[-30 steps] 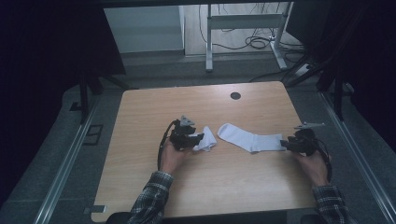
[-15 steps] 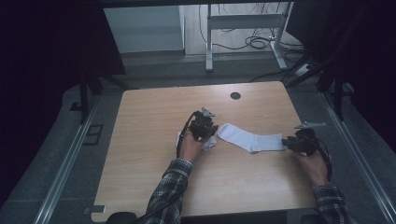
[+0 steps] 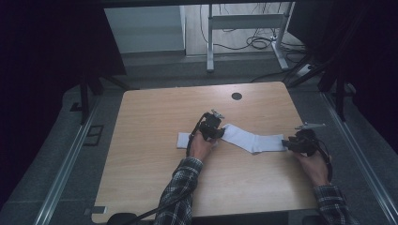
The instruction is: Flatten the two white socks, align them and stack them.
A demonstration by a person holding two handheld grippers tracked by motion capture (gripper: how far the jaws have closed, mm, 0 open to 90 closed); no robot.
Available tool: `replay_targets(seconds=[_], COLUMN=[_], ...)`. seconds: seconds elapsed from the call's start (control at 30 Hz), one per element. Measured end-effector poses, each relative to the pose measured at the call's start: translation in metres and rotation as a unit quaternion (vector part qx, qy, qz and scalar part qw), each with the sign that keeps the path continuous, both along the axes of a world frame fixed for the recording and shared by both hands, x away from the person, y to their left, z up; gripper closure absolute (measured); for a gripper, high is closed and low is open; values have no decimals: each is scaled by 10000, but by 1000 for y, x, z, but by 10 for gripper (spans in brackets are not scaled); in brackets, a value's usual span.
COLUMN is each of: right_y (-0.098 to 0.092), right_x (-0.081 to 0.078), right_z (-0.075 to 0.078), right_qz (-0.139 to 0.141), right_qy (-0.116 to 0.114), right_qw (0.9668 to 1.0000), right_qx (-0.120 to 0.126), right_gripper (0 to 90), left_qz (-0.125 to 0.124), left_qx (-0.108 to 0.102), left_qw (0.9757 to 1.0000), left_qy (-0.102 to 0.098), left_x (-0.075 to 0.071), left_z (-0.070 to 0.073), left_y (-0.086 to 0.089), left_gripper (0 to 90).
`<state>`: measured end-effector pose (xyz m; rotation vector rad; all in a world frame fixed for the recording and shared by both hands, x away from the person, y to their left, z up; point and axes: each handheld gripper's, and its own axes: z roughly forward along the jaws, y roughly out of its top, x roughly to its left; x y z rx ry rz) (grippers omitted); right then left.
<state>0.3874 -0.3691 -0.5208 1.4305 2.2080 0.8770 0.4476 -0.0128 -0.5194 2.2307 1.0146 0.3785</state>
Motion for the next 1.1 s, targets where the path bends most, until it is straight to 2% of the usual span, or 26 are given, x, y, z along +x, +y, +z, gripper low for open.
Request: replay_targets(seconds=[0.17, 0.37, 0.47, 0.53, 0.57, 0.6, 0.67, 0.7, 0.97, 1.03, 1.1], right_y=[1, 6, 10, 11, 12, 13, 14, 14, 10, 9, 9], right_x=[1, 2, 3, 4, 4, 4, 3, 3, -1, -4, -4], right_z=[-2, -2, -5, -4, -4, -3, -1, -1, 5, 10, 12], right_qz=[-5, 84, 138, 141, 191, 217, 237, 236, 243, 233, 254], right_qy=[20, 73, 149, 208, 264, 267, 275, 259, 136, -22, -60], right_qw=[10000, 9999, 9998, 9996, 9993, 9993, 9993, 9993, 9995, 9995, 9994], right_qx=[66, 90, 71, 132, 167, 148, 85, 102, 167, 212, 221], right_gripper=[567, 575, 634, 707, 785, 797, 812, 815, 813, 813, 813], left_qz=[-51, -87, -93, -90, -106, -120, -124, -130, -167, -208, -216], left_qx=[108, 117, -15, -142, -162, -194, -159, -124, -297, -339, -371], left_qw=[9999, 9999, 9998, 9994, 9993, 9991, 9992, 9995, 9994, 9992, 9991], left_qy=[42, 90, 196, 295, 331, 366, 347, 272, 59, -25, -46], left_x=[1, 1, 2, 3, 3, 2, 1, 0, -9, -14, -17], left_z=[-6, -10, -11, -11, -11, -11, -10, -9, 7, 15, 18], left_y=[-2, -4, -4, -3, -2, -2, -3, -3, 0, 2, 3], left_gripper=[644, 686, 715, 762, 811, 830, 845, 849, 856, 856, 856])
